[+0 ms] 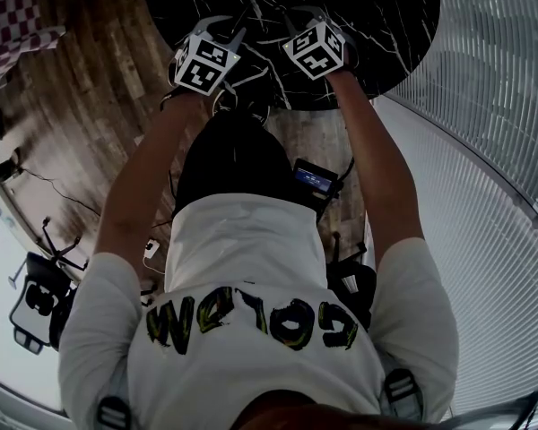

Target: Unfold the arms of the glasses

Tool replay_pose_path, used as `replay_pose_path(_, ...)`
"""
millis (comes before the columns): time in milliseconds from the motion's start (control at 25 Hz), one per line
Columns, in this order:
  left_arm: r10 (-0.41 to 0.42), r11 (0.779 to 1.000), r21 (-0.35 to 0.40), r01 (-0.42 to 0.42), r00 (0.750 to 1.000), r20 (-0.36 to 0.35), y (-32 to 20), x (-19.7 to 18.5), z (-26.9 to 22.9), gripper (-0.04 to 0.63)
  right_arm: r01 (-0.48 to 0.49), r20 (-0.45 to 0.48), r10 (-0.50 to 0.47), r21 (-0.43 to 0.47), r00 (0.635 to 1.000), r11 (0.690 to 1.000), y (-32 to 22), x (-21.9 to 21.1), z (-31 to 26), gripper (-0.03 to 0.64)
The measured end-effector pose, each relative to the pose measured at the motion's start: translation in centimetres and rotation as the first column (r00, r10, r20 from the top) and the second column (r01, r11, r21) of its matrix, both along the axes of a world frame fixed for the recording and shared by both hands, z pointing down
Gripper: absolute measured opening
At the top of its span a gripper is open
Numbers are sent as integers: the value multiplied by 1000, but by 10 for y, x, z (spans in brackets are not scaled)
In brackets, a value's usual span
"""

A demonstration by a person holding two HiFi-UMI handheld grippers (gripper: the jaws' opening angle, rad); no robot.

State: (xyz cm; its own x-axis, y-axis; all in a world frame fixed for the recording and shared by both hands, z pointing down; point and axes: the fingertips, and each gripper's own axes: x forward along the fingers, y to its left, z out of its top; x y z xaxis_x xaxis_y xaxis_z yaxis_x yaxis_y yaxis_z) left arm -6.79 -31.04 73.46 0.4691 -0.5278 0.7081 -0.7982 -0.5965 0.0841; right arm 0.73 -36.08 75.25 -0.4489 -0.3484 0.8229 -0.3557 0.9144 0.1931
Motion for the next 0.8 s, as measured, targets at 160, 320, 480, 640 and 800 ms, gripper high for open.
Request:
replay_pose_path(160, 185, 981, 48, -189, 979, 83, -11, 28, -6, 87, 2, 0, -2, 0, 1000, 1000, 0, 0, 1, 11)
replay_pose_path(320, 391, 914, 1, -405, 883, 260, -12, 40, 13, 87, 0, 2, 0, -2, 1000, 1000, -2, -1, -1, 11)
replay_pose_path(480, 462, 876, -18, -483, 827, 321, -19, 42, 23, 86, -1, 2, 1, -3, 1000, 1000, -2, -1, -2, 11)
replay_pose_path(640, 506, 849, -35, -527, 794, 336, -19, 46, 25, 86, 1, 5, -1, -7, 1000, 1000, 0, -2, -4, 11)
replay_pose_path(800, 560, 814, -71, -577, 745, 362, -16, 52, 35, 86, -1, 11, 2, -11, 1000, 1000, -1, -3, -3, 11)
